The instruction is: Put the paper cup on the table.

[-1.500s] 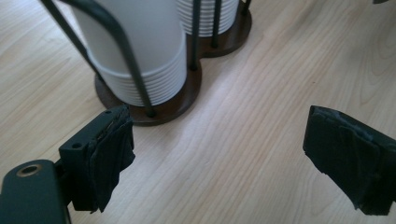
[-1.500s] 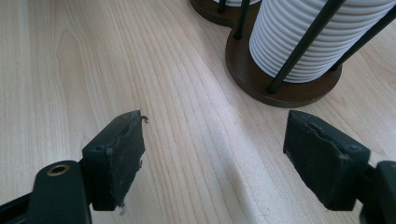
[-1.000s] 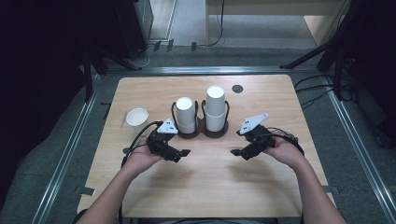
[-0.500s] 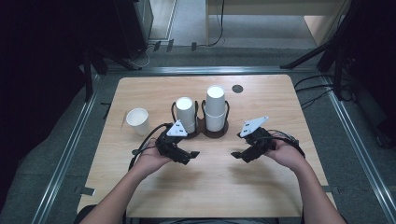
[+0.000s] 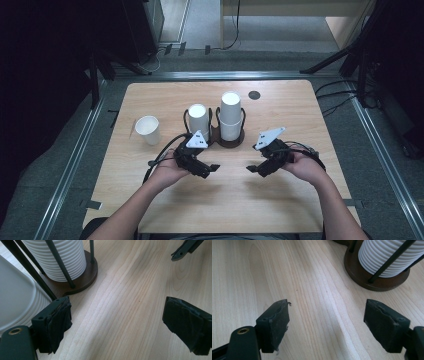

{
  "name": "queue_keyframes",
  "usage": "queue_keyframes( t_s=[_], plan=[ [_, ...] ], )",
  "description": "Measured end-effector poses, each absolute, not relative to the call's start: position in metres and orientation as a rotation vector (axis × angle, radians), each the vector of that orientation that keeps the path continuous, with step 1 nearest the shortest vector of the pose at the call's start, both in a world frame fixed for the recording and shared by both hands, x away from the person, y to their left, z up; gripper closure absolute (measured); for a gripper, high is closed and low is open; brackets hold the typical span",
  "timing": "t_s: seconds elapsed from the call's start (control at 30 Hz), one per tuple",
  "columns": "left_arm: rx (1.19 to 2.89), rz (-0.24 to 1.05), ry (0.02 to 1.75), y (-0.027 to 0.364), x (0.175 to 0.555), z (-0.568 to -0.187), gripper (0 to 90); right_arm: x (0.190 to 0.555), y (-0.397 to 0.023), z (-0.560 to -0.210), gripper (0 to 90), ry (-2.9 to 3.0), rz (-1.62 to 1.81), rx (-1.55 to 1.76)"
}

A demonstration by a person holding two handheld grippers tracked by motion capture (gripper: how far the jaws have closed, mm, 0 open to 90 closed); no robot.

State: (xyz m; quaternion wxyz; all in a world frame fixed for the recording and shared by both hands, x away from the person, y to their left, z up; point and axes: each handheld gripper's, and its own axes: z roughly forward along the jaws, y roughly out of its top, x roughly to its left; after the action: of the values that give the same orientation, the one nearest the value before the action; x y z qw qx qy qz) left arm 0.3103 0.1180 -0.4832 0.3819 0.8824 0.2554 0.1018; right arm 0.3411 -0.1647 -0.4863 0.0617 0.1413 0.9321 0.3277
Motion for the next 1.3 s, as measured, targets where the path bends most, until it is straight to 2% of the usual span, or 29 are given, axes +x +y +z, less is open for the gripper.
queue_keyframes(
  t_s=[1.3],
  plan=[
    [2.305, 0.226, 0.638, 0.1155, 0.3111, -0.4908, 8.9, 0.3413, -0.1651, -0.4874, 20.7, 2.824, 0.975, 0.420]
  ],
)
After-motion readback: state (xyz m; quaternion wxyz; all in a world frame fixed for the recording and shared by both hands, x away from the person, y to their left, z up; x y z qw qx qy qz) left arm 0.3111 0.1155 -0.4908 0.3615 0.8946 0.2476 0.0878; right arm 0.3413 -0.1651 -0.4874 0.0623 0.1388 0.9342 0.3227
